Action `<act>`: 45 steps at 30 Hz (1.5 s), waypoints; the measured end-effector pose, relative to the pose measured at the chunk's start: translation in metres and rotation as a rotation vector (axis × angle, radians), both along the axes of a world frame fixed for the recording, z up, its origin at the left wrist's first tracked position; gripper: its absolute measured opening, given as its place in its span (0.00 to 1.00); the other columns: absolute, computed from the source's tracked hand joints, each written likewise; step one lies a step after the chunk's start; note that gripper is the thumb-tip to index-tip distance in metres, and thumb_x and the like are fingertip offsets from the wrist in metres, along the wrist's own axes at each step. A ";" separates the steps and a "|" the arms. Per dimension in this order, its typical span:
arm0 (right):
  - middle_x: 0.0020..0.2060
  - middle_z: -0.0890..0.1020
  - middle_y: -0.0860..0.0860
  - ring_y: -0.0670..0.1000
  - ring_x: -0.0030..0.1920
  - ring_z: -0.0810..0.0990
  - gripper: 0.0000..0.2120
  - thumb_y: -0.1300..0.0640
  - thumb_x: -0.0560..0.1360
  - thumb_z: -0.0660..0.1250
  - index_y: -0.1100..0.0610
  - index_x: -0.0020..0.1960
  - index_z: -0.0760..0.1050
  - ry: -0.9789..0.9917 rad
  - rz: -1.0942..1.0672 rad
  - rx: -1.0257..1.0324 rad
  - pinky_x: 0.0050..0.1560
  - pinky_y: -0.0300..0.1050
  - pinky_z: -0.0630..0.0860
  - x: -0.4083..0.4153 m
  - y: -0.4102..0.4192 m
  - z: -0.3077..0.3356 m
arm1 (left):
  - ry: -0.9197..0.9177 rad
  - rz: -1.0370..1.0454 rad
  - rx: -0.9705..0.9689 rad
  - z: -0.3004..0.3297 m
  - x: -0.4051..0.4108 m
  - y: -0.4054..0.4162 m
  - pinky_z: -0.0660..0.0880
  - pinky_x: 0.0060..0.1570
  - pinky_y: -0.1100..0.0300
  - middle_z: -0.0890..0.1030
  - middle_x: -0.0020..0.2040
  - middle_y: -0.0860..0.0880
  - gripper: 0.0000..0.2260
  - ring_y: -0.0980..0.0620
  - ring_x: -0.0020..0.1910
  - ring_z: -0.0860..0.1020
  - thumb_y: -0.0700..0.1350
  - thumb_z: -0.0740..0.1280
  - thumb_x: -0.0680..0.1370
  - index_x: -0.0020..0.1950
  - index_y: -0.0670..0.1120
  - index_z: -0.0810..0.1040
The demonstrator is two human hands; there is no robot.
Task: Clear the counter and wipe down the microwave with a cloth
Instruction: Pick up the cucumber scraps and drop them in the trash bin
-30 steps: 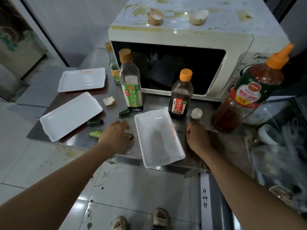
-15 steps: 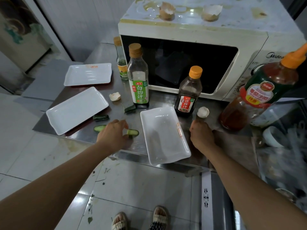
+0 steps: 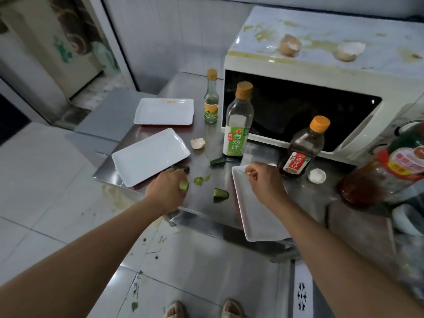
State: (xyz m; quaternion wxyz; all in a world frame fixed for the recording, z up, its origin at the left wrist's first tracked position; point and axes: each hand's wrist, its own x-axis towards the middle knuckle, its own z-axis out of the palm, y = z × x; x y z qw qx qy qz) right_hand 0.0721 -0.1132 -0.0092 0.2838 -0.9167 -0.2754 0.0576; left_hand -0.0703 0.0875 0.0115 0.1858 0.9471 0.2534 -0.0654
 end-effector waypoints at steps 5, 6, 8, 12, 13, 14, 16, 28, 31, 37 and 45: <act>0.49 0.82 0.56 0.56 0.49 0.79 0.07 0.63 0.74 0.65 0.58 0.50 0.80 0.057 0.070 -0.043 0.47 0.42 0.73 -0.007 0.052 -0.011 | 0.013 0.016 -0.010 -0.010 -0.004 0.021 0.73 0.49 0.53 0.75 0.56 0.48 0.14 0.47 0.54 0.74 0.44 0.66 0.74 0.59 0.50 0.73; 0.49 0.81 0.56 0.55 0.49 0.79 0.07 0.62 0.75 0.65 0.57 0.50 0.80 0.068 0.091 -0.063 0.46 0.42 0.72 -0.008 0.062 -0.015 | 0.020 0.017 -0.010 -0.013 -0.004 0.023 0.74 0.50 0.52 0.75 0.56 0.48 0.14 0.47 0.55 0.74 0.44 0.66 0.74 0.59 0.50 0.73; 0.50 0.80 0.55 0.55 0.51 0.78 0.06 0.61 0.75 0.65 0.57 0.50 0.80 0.090 0.130 -0.105 0.47 0.43 0.71 -0.008 0.080 -0.023 | 0.029 0.015 -0.014 -0.019 -0.005 0.026 0.74 0.52 0.51 0.75 0.57 0.48 0.15 0.47 0.56 0.73 0.44 0.66 0.74 0.60 0.49 0.72; 0.50 0.79 0.54 0.54 0.52 0.77 0.06 0.60 0.75 0.65 0.56 0.48 0.80 0.082 0.161 -0.137 0.49 0.45 0.73 -0.006 0.105 -0.036 | 0.007 0.006 -0.012 -0.030 -0.003 0.030 0.74 0.53 0.52 0.73 0.60 0.49 0.17 0.48 0.59 0.72 0.44 0.66 0.75 0.63 0.50 0.70; 0.51 0.78 0.54 0.54 0.52 0.76 0.06 0.59 0.75 0.65 0.56 0.48 0.80 0.074 0.171 -0.146 0.49 0.46 0.74 -0.007 0.108 -0.039 | -0.005 0.007 -0.010 -0.032 -0.002 0.031 0.73 0.53 0.53 0.73 0.61 0.49 0.18 0.48 0.60 0.71 0.44 0.66 0.75 0.63 0.50 0.70; 0.51 0.77 0.54 0.54 0.52 0.76 0.06 0.59 0.75 0.65 0.56 0.48 0.80 0.068 0.187 -0.164 0.49 0.46 0.74 -0.007 0.109 -0.042 | -0.019 0.009 -0.008 -0.034 -0.002 0.032 0.73 0.53 0.53 0.72 0.61 0.49 0.18 0.48 0.61 0.70 0.44 0.66 0.75 0.64 0.50 0.70; 0.52 0.76 0.55 0.55 0.53 0.76 0.06 0.60 0.75 0.65 0.57 0.48 0.80 0.069 0.223 -0.194 0.50 0.46 0.73 -0.007 0.110 -0.046 | -0.038 0.014 -0.007 -0.037 -0.001 0.034 0.72 0.54 0.54 0.72 0.62 0.50 0.19 0.48 0.61 0.70 0.43 0.66 0.75 0.65 0.50 0.70; 0.47 0.74 0.54 0.55 0.47 0.75 0.03 0.64 0.72 0.68 0.60 0.44 0.74 0.075 0.296 -0.228 0.45 0.45 0.70 -0.003 0.108 -0.052 | -0.053 0.031 -0.025 -0.043 -0.003 0.042 0.74 0.53 0.52 0.73 0.61 0.50 0.18 0.48 0.60 0.71 0.43 0.66 0.75 0.65 0.50 0.70; 0.44 0.75 0.53 0.55 0.46 0.75 0.03 0.64 0.73 0.67 0.61 0.45 0.74 0.120 0.253 -0.167 0.45 0.45 0.71 -0.002 0.106 -0.046 | -0.064 0.034 -0.036 -0.043 -0.002 0.041 0.74 0.53 0.52 0.73 0.60 0.50 0.18 0.49 0.59 0.71 0.43 0.66 0.75 0.64 0.50 0.71; 0.46 0.80 0.58 0.57 0.48 0.77 0.04 0.63 0.74 0.67 0.63 0.48 0.74 0.120 0.182 -0.115 0.48 0.46 0.73 0.001 0.104 -0.029 | -0.104 0.033 -0.048 -0.041 0.003 0.040 0.74 0.53 0.53 0.74 0.60 0.49 0.17 0.49 0.57 0.72 0.42 0.65 0.75 0.63 0.50 0.71; 0.47 0.80 0.57 0.57 0.48 0.78 0.03 0.63 0.75 0.66 0.60 0.49 0.75 -0.017 0.051 -0.108 0.44 0.44 0.71 0.013 0.131 -0.026 | -0.125 0.018 -0.065 -0.041 0.010 0.048 0.73 0.54 0.54 0.73 0.61 0.50 0.18 0.50 0.58 0.71 0.43 0.65 0.75 0.65 0.50 0.70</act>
